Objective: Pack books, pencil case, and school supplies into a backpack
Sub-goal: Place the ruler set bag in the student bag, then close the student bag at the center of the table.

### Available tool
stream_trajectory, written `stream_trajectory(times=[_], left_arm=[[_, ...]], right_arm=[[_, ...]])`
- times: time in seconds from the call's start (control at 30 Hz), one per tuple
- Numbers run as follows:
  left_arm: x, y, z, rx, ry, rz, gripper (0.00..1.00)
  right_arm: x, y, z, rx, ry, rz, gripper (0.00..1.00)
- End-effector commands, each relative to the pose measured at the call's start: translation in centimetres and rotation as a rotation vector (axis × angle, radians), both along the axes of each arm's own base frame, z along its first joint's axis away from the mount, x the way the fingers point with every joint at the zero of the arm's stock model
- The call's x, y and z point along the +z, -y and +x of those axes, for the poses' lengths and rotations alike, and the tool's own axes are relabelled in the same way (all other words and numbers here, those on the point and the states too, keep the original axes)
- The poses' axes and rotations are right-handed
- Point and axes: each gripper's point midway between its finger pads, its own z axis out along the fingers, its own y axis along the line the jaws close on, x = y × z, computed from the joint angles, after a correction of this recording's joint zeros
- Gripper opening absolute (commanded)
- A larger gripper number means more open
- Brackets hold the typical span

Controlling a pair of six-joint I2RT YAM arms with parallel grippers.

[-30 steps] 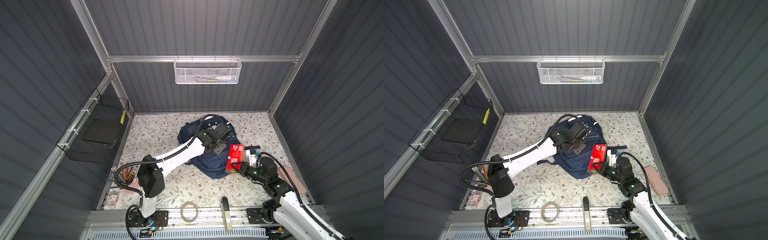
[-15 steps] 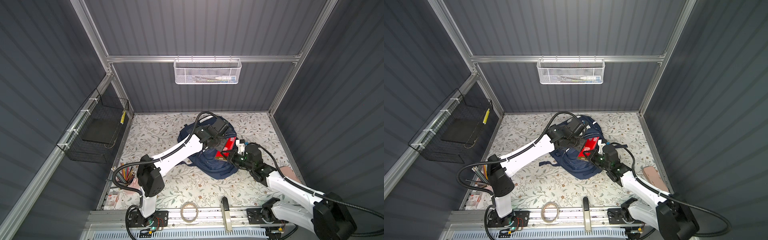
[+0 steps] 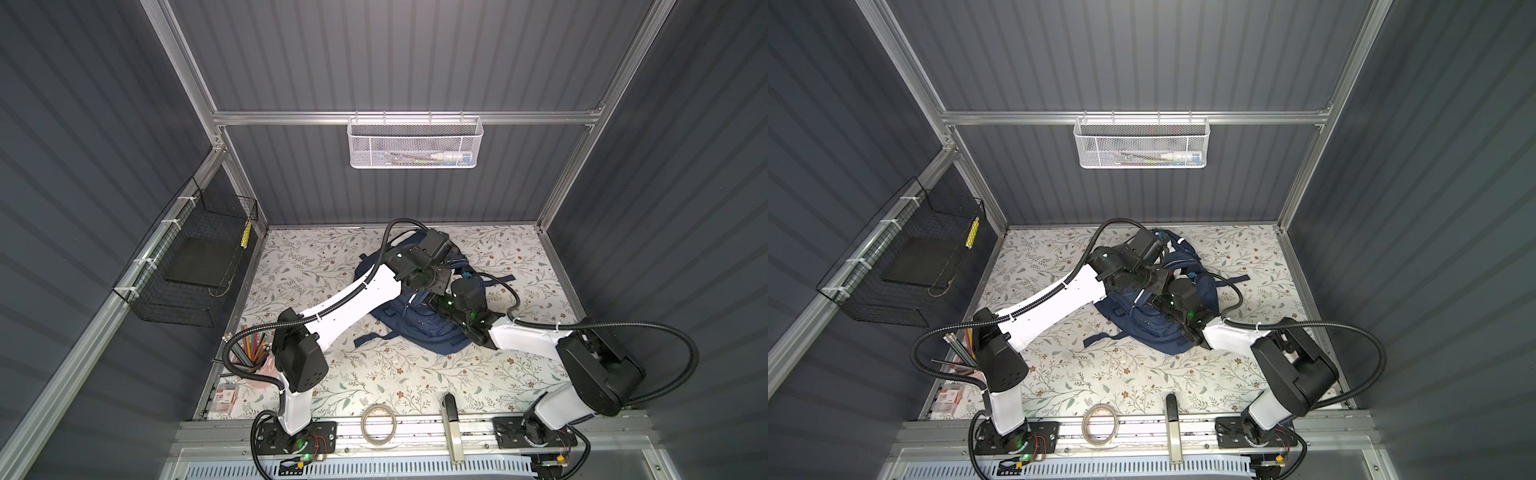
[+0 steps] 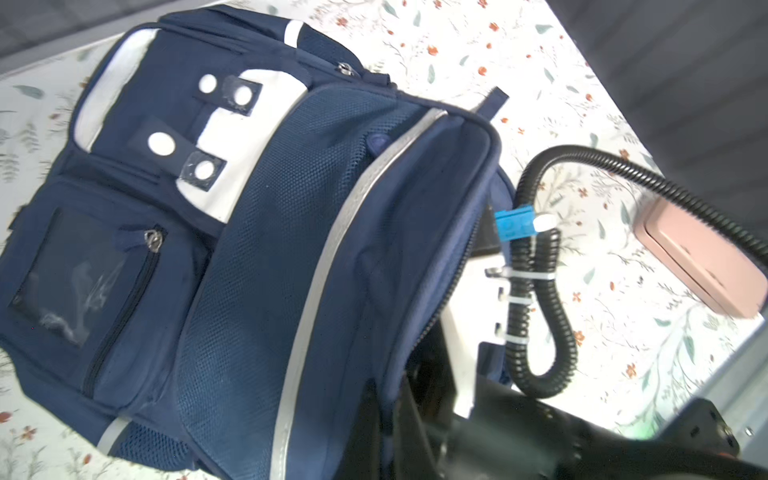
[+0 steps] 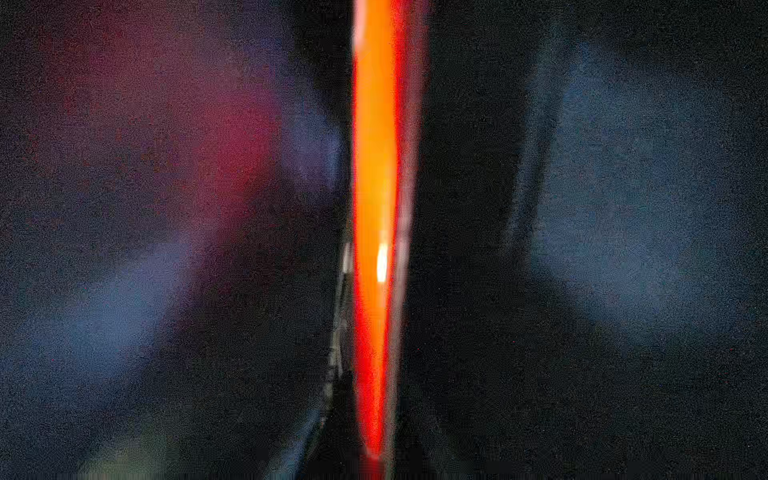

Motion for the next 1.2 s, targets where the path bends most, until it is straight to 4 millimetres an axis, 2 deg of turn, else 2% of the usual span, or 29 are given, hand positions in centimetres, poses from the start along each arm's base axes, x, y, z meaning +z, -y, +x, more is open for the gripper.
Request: stream_trajectory(times=[0.0,0.03,0.07,0.1,0.2,0.3,0.47,0.63,0.87,1.0,1.1,1.13,1.17], left_arm=[[6.1,1.8,-2.6,-0.066,0.033,-0.168,0.00],[6.2,1.7,-2.7,-0.064,0.034,-0.170,0.00],[6.2,1.4,-2.6,-0.058,0.035,-0.169,0.00],[6.1,1.2,-2.5,-0.052,0.036,-0.168,0.00],[5.4,0.6,-2.1,-0.035,0.029,-0.160,0.00],[4.8,0.3,-1.7,-0.025,0.018,-0.163,0.00],[4.9,0.2,-1.4,-0.017,0.017,-0.186,0.00],[3.6,0.5,-1.3,-0.014,-0.012,-0.203,0.00],[2.1,0.8,-0.9,-0.009,-0.043,-0.218,0.00],[1.6,0.9,-0.9,-0.007,-0.054,-0.230,0.00],[1.2,1.2,-1.1,-0.009,-0.069,-0.243,0.00],[1.0,1.3,-1.2,-0.012,-0.079,-0.251,0.02],[0.7,1.5,-1.3,-0.016,-0.090,-0.260,0.10]], right_arm=[[2.2,-1.9,1.7,0.015,0.088,0.051,0.16],[2.0,-1.9,1.6,0.019,0.085,0.048,0.33],[1.7,-1.8,1.4,0.024,0.075,0.041,0.44],[1.2,-1.4,1.1,0.020,0.058,0.025,0.49],[0.3,0.1,0.1,0.018,0.015,-0.044,0.58],[-0.1,1.0,-1.4,0.058,-0.020,-0.100,0.62],[-0.9,3.4,-4.1,0.065,-0.065,-0.205,0.67],[-0.1,6.1,-5.9,0.057,-0.082,-0.310,0.70],[0.2,10.3,-8.1,-0.005,-0.102,-0.331,0.74],[0.0,11.5,-9.0,-0.018,-0.094,-0.321,0.72],[0.1,12.0,-9.4,-0.017,-0.072,-0.308,0.67],[0.2,11.9,-9.5,-0.007,-0.065,-0.303,0.65],[0.2,11.8,-9.7,0.003,-0.059,-0.302,0.63]])
